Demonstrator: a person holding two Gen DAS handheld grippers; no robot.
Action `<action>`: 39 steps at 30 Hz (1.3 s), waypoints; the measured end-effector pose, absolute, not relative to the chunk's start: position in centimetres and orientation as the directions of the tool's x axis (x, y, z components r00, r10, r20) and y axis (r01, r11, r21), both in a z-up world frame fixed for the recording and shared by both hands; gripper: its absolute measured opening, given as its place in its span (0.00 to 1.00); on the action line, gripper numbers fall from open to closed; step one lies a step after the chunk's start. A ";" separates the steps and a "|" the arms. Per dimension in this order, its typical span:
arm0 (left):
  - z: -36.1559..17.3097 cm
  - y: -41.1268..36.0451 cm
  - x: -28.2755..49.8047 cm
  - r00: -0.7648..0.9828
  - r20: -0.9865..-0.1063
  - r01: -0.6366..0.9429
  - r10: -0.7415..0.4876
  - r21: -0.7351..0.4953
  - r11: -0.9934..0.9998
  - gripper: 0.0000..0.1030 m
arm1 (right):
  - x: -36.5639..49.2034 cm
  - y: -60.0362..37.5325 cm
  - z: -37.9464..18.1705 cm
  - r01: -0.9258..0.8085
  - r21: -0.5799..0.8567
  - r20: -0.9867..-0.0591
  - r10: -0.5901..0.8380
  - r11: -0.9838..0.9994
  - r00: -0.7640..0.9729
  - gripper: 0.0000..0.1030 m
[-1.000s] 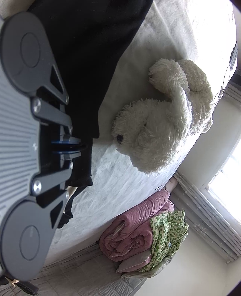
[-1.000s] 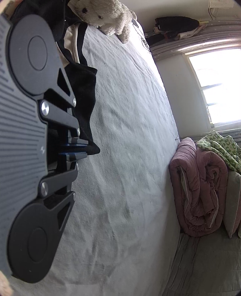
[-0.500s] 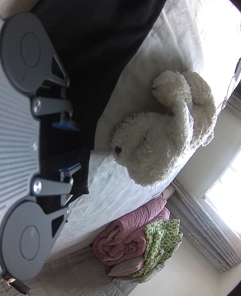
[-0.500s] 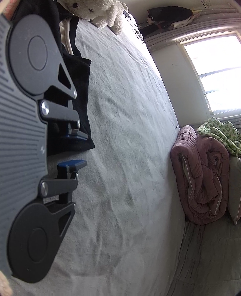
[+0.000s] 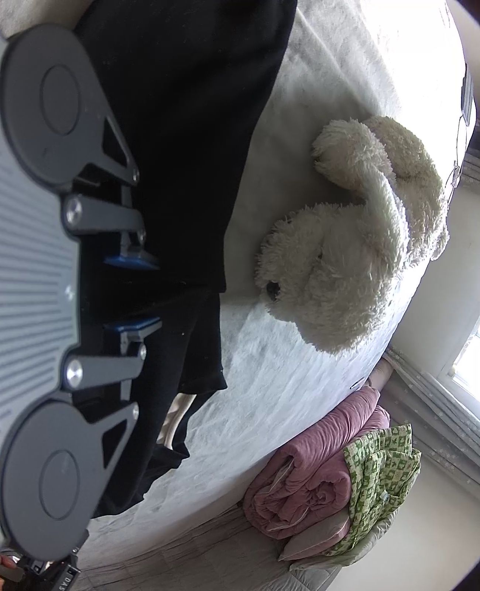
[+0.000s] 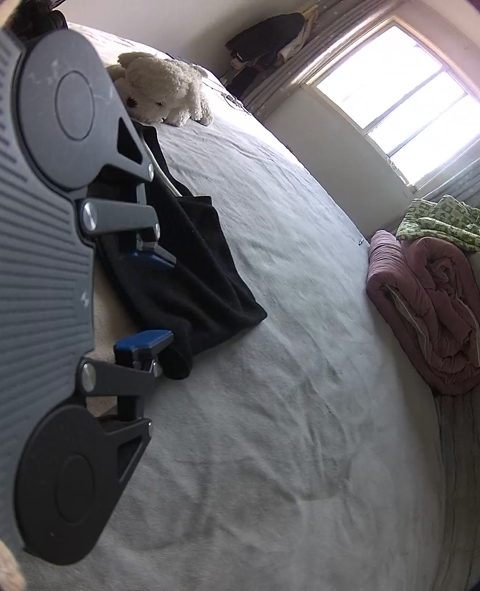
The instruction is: Fold clothes
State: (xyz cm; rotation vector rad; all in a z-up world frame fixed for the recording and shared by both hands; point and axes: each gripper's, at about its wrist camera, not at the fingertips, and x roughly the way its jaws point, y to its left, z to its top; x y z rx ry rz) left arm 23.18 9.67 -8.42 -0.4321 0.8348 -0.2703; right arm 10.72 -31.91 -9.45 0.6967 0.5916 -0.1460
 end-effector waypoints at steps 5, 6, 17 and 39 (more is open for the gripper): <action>-8.2 9.5 23.1 0.648 -0.647 0.067 -0.401 -0.477 0.877 0.11 | 11.1 -32.1 -11.1 0.305 0.613 -0.540 0.104 0.728 0.835 0.35; -8.1 9.4 23.1 0.651 -0.645 0.068 -0.400 -0.475 0.877 0.10 | 11.0 -32.1 -11.1 0.300 0.616 -0.532 0.104 0.728 0.840 0.35; -6.7 8.8 22.1 0.658 -0.608 0.055 -0.445 -0.550 0.834 0.04 | 10.7 -33.4 -11.7 0.186 0.680 -0.374 0.118 0.709 0.920 0.03; -9.5 12.0 20.4 0.631 -0.579 -0.006 -0.517 -0.670 0.743 0.31 | 10.1 -33.0 -11.8 0.225 0.668 -0.458 0.153 0.709 0.876 0.40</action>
